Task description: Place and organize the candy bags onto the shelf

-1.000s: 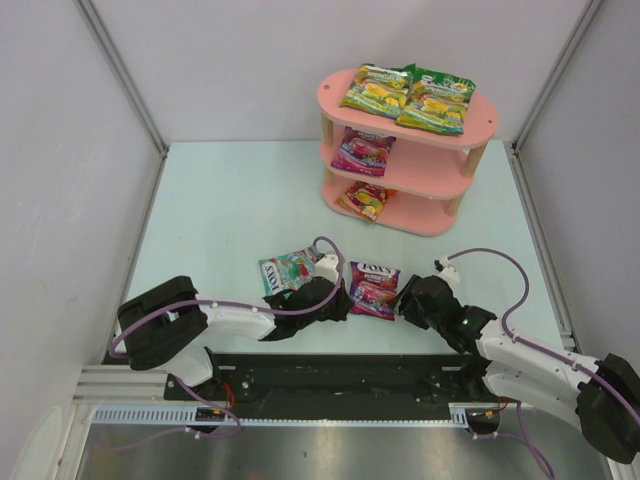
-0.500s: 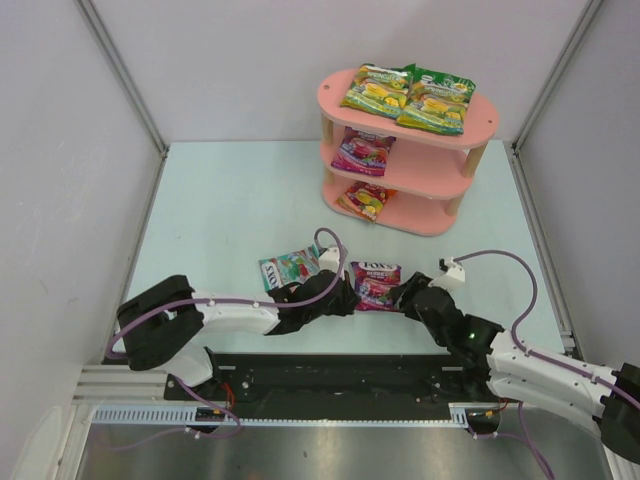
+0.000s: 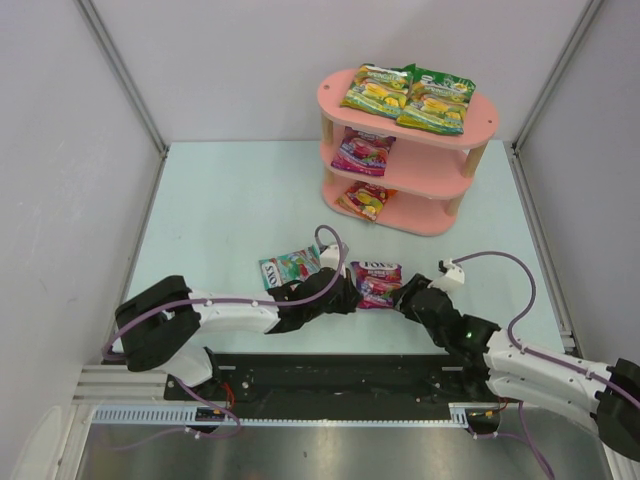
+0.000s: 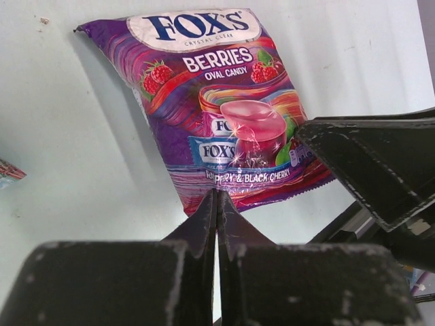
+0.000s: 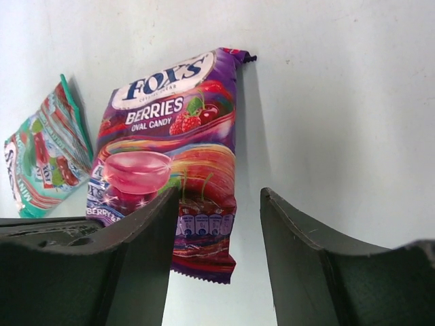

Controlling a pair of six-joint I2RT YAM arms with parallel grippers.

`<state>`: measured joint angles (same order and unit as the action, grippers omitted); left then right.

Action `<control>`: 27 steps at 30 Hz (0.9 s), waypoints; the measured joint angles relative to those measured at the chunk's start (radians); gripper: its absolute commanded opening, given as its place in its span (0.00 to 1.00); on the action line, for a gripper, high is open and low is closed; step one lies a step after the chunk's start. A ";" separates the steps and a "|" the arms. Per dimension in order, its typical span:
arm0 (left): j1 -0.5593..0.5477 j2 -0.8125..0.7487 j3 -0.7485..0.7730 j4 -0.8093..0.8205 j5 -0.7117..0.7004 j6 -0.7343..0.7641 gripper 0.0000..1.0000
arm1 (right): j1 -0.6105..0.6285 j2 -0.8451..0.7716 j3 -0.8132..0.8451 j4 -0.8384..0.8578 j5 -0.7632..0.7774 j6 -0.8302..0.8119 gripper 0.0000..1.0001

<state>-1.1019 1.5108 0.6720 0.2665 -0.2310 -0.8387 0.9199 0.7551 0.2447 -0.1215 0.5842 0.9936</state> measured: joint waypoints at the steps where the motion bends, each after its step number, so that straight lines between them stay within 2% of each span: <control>1: 0.000 0.000 0.002 -0.001 0.000 0.000 0.00 | 0.000 0.005 0.000 0.001 -0.002 0.000 0.54; 10: 0.000 -0.006 0.023 -0.018 -0.001 0.001 0.00 | 0.000 0.029 -0.002 0.039 -0.022 -0.003 0.30; 15: 0.000 -0.006 0.024 -0.031 -0.002 0.001 0.00 | 0.000 0.035 -0.012 0.047 -0.025 -0.003 0.06; 17: 0.000 -0.006 0.024 -0.031 -0.002 0.001 0.00 | 0.000 0.033 -0.017 0.053 -0.031 -0.002 0.00; 18: 0.000 -0.006 0.024 -0.031 -0.002 0.001 0.00 | 0.000 0.030 -0.019 0.054 -0.033 -0.002 0.00; 19: 0.000 -0.006 0.024 -0.031 -0.002 0.001 0.00 | 0.000 0.026 -0.020 0.054 -0.035 -0.003 0.00; 20: 0.000 -0.006 0.024 -0.031 -0.002 0.001 0.00 | 0.000 0.021 -0.022 0.056 -0.035 -0.002 0.07; 21: 0.000 -0.006 0.024 -0.032 -0.002 0.000 0.00 | 0.000 0.016 -0.023 0.056 -0.035 -0.001 0.16; 22: 0.000 -0.006 0.024 -0.032 -0.002 0.000 0.00 | 0.000 0.008 -0.025 0.055 -0.035 -0.001 0.34; 23: 0.000 -0.006 0.024 -0.031 -0.002 0.000 0.00 | -0.001 0.002 -0.026 0.054 -0.035 0.000 0.41; 25: 0.000 -0.006 0.024 -0.029 0.000 0.000 0.00 | -0.001 -0.011 -0.026 0.050 -0.034 0.002 0.52; 27: -0.001 -0.006 0.024 -0.026 0.000 -0.002 0.00 | -0.001 -0.019 -0.026 0.045 -0.033 0.010 0.53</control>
<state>-1.1030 1.5047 0.6960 0.2405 -0.2310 -0.8402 0.9188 0.7361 0.2188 -0.0765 0.5514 1.0039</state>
